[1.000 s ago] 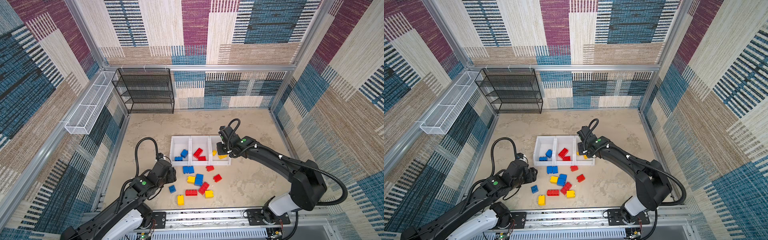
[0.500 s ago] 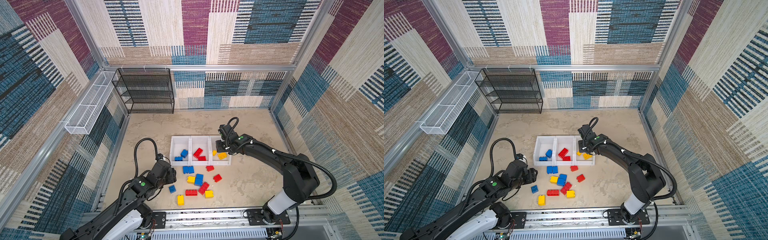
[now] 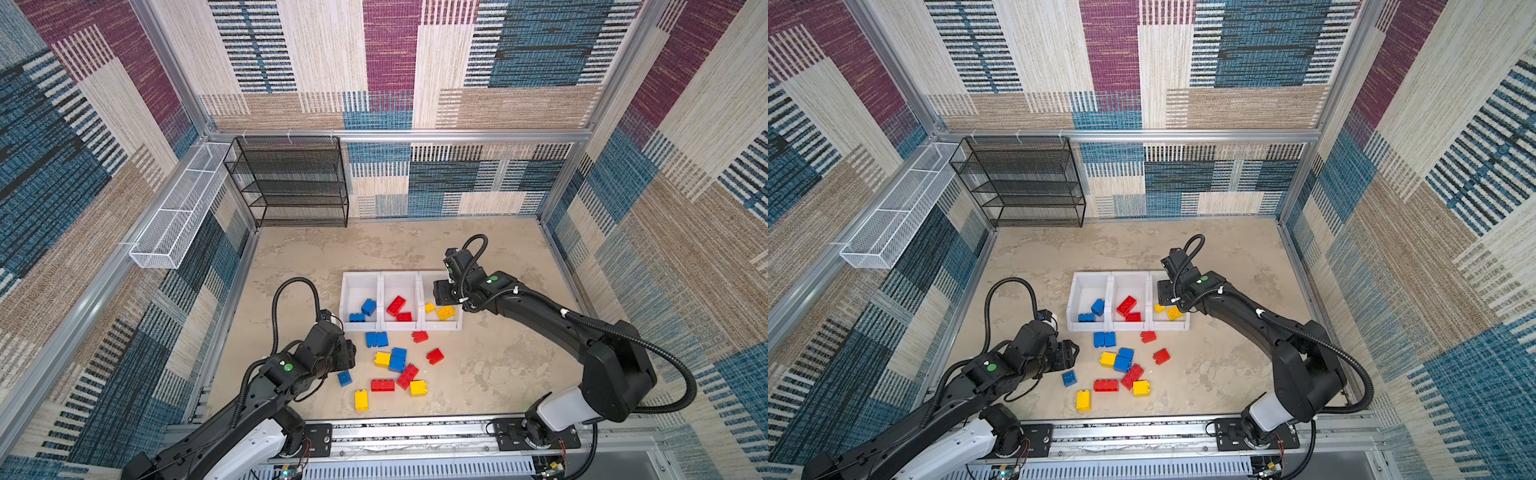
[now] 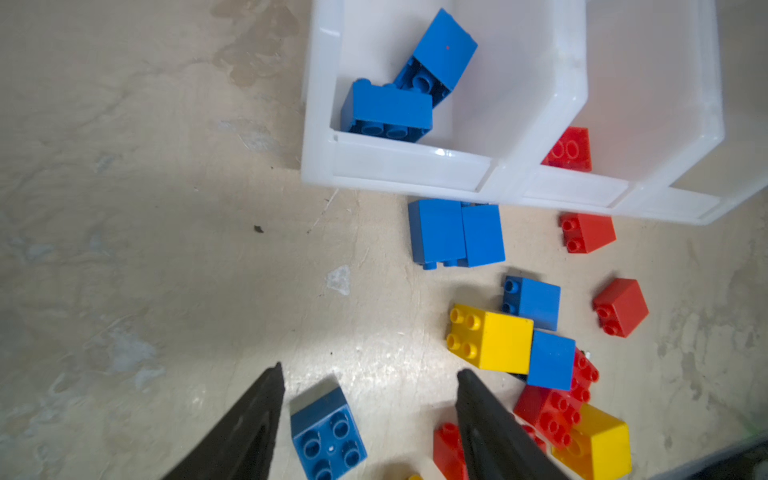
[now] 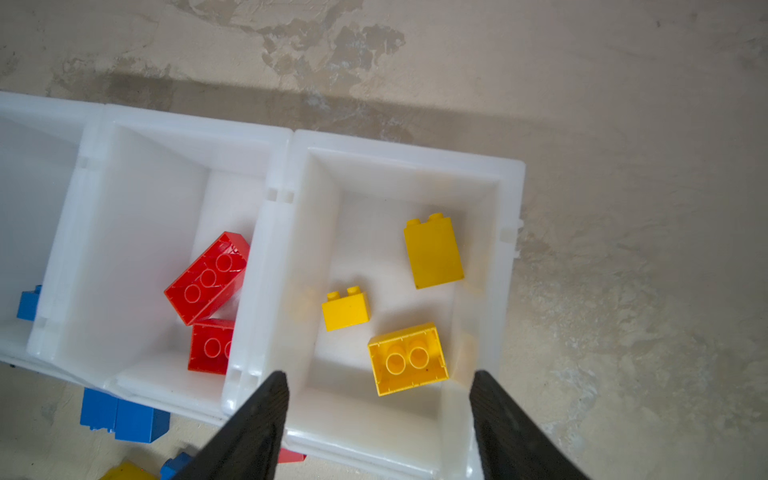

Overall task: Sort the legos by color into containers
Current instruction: 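Reach the left gripper into the pile and grasp a red brick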

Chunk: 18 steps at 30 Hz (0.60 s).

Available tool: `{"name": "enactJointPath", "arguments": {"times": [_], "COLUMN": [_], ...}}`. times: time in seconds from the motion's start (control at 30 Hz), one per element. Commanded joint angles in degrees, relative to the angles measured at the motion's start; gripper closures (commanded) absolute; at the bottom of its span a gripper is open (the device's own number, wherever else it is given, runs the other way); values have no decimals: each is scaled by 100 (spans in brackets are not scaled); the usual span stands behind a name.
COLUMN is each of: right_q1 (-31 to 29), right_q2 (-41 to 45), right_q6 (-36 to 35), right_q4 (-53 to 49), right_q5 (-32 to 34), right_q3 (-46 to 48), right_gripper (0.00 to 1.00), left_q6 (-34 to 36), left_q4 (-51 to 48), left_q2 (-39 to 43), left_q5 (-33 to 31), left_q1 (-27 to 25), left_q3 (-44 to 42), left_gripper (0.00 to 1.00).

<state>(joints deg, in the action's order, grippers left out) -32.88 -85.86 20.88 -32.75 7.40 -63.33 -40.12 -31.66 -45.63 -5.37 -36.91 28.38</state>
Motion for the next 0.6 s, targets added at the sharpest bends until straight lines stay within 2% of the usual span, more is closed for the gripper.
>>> {"name": "enactJointPath", "arguments": {"times": [0.0,0.3,0.57], "right_q1": [-2,-7,3], "right_q2": [194,494,581], "right_q6": [210,461,500], "right_q4": [50,41,41], "right_q5": [-28,-14,-8], "right_q3": [100,491,585], "right_gripper": [27,25,24], "left_q6": [219,881,1721], "left_q4": [92,112,140], "left_q2": [-114,-514,-1230], "left_q5": [284,518,685], "left_q1": [-40,-625,-1299], "left_q3": [62,251,630], "left_gripper": [31,31,34]}}
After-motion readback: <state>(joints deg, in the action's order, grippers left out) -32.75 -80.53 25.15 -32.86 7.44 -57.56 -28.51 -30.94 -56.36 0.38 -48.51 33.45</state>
